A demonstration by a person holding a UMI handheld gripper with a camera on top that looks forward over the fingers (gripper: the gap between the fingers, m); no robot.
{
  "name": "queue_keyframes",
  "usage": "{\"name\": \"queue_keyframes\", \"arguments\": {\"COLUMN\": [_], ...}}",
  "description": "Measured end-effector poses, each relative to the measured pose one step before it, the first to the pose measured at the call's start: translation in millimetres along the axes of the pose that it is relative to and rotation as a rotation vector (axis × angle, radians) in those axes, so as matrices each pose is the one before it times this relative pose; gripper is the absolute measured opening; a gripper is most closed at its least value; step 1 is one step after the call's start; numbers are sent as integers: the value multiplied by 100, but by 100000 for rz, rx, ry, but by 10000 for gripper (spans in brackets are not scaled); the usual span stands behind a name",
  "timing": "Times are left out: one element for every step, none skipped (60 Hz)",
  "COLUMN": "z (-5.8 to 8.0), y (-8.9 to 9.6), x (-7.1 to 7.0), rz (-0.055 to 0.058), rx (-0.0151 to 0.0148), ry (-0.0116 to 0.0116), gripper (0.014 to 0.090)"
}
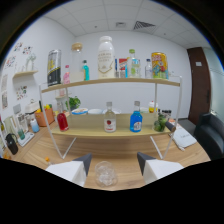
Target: Make me a cup of Mount Fuji.
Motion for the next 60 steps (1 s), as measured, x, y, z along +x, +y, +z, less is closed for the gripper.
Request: {"name": "queue_keyframes", "arguments": {"z": [467,519,519,533,540,627,581,578,507,570,571,587,561,596,562,516,504,559,444,492,455,439,446,436,422,370,334,322,284,274,228,208,189,142,105,113,38,20,6,-2,-5,-32,-13,-30,-54,-28,-114,-134,-161,-199,-250,-278,-363,-340,-371,-409,-439,-528,-475,-448], "y": [-438,-410,-385,-370,-353,-408,-338,-313,-300,-253,-208,-178,-100,-82,-126,-91,-124,-182,-116,-110,-95,-77,-20,5,19,70,-46,12,-66,-82,-57,-44,18,52,77,49,-34,-50,-66,-47,-6,-6,-22,-17,46,111,46,47,5,-54,-45,-81,-87,-119,-105,-77,-51,11,40,140], "x": [440,446,436,446,427,422,386,386,288,317,291,252,244,246,233,167,169,220,222,197,174,118,112,151,185,138,78,-23,8,-8,11,23,16,44,201,97,43,-13,-27,26,91,84,79,87,15,-29,-74,-93,-83,-90,-122,-82,-19,78,81,11,-29,-106,-88,-61], "rz": [-116,-144,-123,-152,-195,-178,-65,43,8,-60,-31,-64,-41,-23,42,123,242,232,266,224,218,189,189,136,111,101,-14,-123,-154,-203,-232,-253,-251,-298,-342,-332,-374,-391,-127,-133,-265,-310,-383,-376,-193,-57,163,389,537,505,290,-5,-129,-327,-336,-272,0,336,588,777], "rx": [652,587,511,444,414,486,416,527,233,289,160,-13,-206,-271,-105,-260,-213,-32,-89,-36,-105,-241,-419,-550,-573,-343,-399,-132,51,167,106,26,-102,-296,-227,-77,178,340,493,355,259,153,129,57,-128,-197,-472,-460,-285,-76,4,119,289,436,320,251,217,150,88,-226], "ry": [-110,-43,53,134,121,156,154,37,122,-1,14,-86,-68,-93,-201,-238,-204,-88,4,-10,-81,-178,-53,126,334,373,110,-73,-250,-252,-157,-30,51,155,187,471,607,16,-184,95,331,419,375,338,92,-276,-427,-481,-424,-490,-601,-466,-137,400,524,262,66,89,-20,-12], "gripper": [853,853,852,853,852,853,853,855,851,855,855,852,853,852,852,849,846,843,836,828,815,796,773,748,724,701,675,651,623,594,564,536,506,473,439,412,379,375,374,372,372,372,370,368,367,365,365,362,362,363,363,363,359,359,359,359,360,359,359,359]}}
